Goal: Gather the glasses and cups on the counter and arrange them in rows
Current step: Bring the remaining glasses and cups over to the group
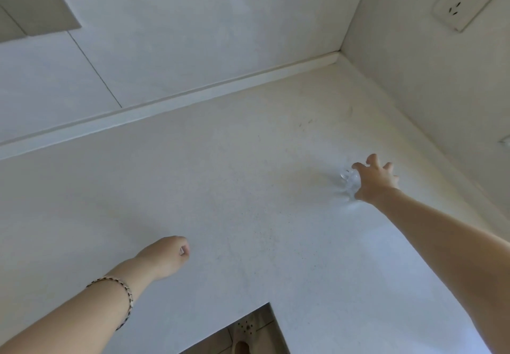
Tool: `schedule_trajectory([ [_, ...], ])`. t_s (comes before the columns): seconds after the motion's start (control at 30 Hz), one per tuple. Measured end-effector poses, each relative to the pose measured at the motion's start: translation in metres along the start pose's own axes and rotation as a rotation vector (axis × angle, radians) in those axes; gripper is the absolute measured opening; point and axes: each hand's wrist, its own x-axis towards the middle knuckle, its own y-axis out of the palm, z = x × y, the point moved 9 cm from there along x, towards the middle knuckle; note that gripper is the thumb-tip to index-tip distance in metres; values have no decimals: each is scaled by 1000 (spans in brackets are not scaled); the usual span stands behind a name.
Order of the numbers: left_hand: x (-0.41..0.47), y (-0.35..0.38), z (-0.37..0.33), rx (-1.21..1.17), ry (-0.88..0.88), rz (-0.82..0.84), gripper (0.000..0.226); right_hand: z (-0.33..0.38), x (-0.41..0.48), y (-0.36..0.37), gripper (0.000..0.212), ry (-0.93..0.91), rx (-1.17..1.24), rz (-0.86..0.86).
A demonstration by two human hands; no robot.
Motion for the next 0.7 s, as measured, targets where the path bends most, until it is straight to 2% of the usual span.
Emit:
schedule_trajectory([
  [0.13, -25, 2, 29, -43, -23, -30, 11, 70, -39, 3, 74, -199, -20, 5],
  [0.3, -77, 16, 97, -123, -80, -65, 14, 184, -129, 14, 76, -384, 31, 83],
  [0.6, -238, 72, 301, -273, -245, -158, 25, 403, -340, 71, 76, -659, -41, 193],
  [0.7, -296, 88, 370, -313, -310, -196, 15, 469, -399, 89, 79, -683, -47, 214],
])
